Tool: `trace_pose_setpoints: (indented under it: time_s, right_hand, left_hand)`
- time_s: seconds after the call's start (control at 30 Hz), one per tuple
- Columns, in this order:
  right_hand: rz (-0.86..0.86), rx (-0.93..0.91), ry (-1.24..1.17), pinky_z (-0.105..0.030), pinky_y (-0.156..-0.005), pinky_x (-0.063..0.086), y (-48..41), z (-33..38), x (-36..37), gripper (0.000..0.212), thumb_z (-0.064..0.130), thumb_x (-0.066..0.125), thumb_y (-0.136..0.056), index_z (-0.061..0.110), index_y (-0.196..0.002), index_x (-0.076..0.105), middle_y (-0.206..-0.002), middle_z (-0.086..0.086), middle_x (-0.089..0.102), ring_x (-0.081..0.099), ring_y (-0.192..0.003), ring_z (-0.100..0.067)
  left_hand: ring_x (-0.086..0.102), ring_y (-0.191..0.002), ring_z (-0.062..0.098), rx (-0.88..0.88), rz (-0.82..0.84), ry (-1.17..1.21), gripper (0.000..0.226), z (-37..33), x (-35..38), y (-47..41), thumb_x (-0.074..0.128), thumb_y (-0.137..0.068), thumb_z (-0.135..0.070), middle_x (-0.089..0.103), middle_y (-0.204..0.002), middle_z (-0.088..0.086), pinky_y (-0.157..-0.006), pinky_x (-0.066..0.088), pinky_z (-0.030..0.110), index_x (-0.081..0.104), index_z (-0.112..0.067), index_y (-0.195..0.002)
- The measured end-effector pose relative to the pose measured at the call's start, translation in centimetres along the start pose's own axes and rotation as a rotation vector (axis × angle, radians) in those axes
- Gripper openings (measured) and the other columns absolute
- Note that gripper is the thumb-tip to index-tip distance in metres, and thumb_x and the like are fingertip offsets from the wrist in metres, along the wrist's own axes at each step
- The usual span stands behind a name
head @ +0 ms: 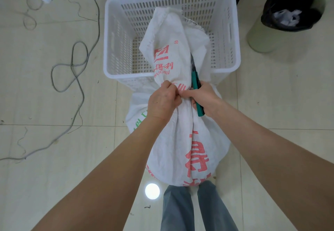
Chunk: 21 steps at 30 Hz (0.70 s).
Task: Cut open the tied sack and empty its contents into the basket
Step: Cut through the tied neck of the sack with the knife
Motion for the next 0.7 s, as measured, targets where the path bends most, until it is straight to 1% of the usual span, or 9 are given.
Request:
trace_pose_setpoints:
  time_s: [0.1, 0.2, 0.23, 0.3, 0.37, 0.43, 0.53, 0.6, 0.7]
  right_hand:
    - [-0.044, -0.003, 0.037, -0.025, -0.053, 0.042, -0.7, -0.2, 0.4, 0.052, 0.013, 0.085, -0.063, 0.011, -0.105, 0.054, -0.078, 0.001, 0.058, 0.051, -0.059, -0.011]
    - [-0.117, -0.003, 0.056, -0.031, -0.066, 0.049, -1.4, -0.7, 0.9, 0.055, 0.017, 0.084, -0.061, 0.011, -0.108, 0.056, -0.090, -0.005, 0.063, 0.058, -0.072, -0.018]
    - [-0.143, -0.003, 0.072, -0.033, -0.070, 0.052, -1.5, -0.8, 1.1, 0.055, 0.018, 0.084, -0.061, 0.011, -0.109, 0.056, -0.094, -0.005, 0.065, 0.061, -0.077, -0.020]
    - [-0.174, 0.005, 0.064, -0.035, -0.073, 0.055, -1.6, -0.9, 1.3, 0.058, 0.020, 0.084, -0.058, 0.012, -0.109, 0.057, -0.098, -0.005, 0.067, 0.064, -0.083, -0.022]
    - [-0.163, 0.025, 0.034, -0.032, -0.061, 0.051, -1.6, -0.8, 1.4, 0.055, 0.019, 0.084, -0.059, 0.010, -0.107, 0.058, -0.090, -0.004, 0.066, 0.061, -0.073, -0.020]
    - [-0.139, 0.059, 0.026, -0.026, -0.052, 0.041, -1.5, -0.8, 1.3, 0.045, 0.017, 0.082, -0.063, 0.010, -0.100, 0.056, -0.074, -0.002, 0.058, 0.052, -0.060, -0.015]
    - [-0.135, 0.072, 0.043, -0.025, -0.051, 0.038, -1.6, -0.7, 1.1, 0.038, 0.020, 0.081, -0.069, 0.011, -0.095, 0.054, -0.067, 0.000, 0.052, 0.047, -0.055, -0.013]
    - [-0.134, 0.072, 0.044, -0.026, -0.052, 0.039, -1.7, -0.7, 1.2, 0.039, 0.020, 0.081, -0.069, 0.010, -0.097, 0.055, -0.068, 0.000, 0.053, 0.047, -0.055, -0.013]
    - [-0.133, 0.089, 0.024, -0.026, -0.051, 0.040, -1.9, -0.7, 1.2, 0.041, 0.015, 0.078, -0.071, 0.009, -0.105, 0.055, -0.070, -0.001, 0.054, 0.048, -0.055, -0.013]
  left_hand:
    - [0.058, -0.069, 0.033, 0.008, -0.022, 0.016, 0.016, 0.1, -0.1, 0.1, 0.060, -0.086, -0.014, 0.060, -0.095, 0.016, -0.057, 0.042, 0.034, 0.065, 0.001, -0.088]
    - [0.058, -0.069, 0.033, 0.010, -0.007, -0.011, 0.018, 0.3, 0.1, -0.2, 0.059, -0.086, -0.015, 0.060, -0.094, 0.015, -0.058, 0.048, 0.039, 0.065, 0.002, -0.087]
    - [0.058, -0.066, 0.033, 0.035, -0.010, -0.020, 0.017, 0.4, 0.2, -0.2, 0.060, -0.084, -0.014, 0.061, -0.091, 0.015, -0.055, 0.048, 0.039, 0.065, 0.002, -0.085]
    - [0.055, -0.054, 0.031, 0.118, -0.043, -0.037, 0.013, 0.5, 0.3, -0.2, 0.062, -0.079, -0.010, 0.061, -0.083, 0.015, -0.043, 0.045, 0.034, 0.063, 0.002, -0.077]
    - [0.050, -0.047, 0.026, 0.181, -0.079, -0.059, 0.013, 0.6, 0.4, -0.2, 0.056, -0.079, -0.012, 0.060, -0.082, 0.011, -0.037, 0.039, 0.026, 0.061, -0.001, -0.074]
    - [0.050, -0.045, 0.024, 0.226, -0.105, -0.079, 0.022, 0.8, 0.4, -0.3, 0.045, -0.078, -0.019, 0.061, -0.078, 0.007, -0.035, 0.038, 0.023, 0.061, -0.005, -0.073]
    - [0.052, -0.044, 0.025, 0.247, -0.115, -0.076, 0.027, 0.9, 0.5, -0.5, 0.041, -0.077, -0.022, 0.060, -0.070, 0.007, -0.034, 0.040, 0.024, 0.062, -0.006, -0.072]
    - [0.051, -0.043, 0.025, 0.237, -0.118, -0.072, 0.029, 1.0, 0.6, -0.5, 0.041, -0.077, -0.023, 0.059, -0.068, 0.009, -0.034, 0.040, 0.026, 0.062, -0.005, -0.071]
    - [0.052, -0.044, 0.027, 0.228, -0.115, -0.037, 0.032, 1.3, 0.7, -0.5, 0.041, -0.079, -0.024, 0.061, -0.073, 0.011, -0.035, 0.044, 0.030, 0.064, -0.002, -0.074]
Point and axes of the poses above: each hand's wrist, its own y-axis away from the middle knuckle, its own x-axis out of the palm, z = x × y, the point moved 2 cm from there along -y, towards the middle knuckle
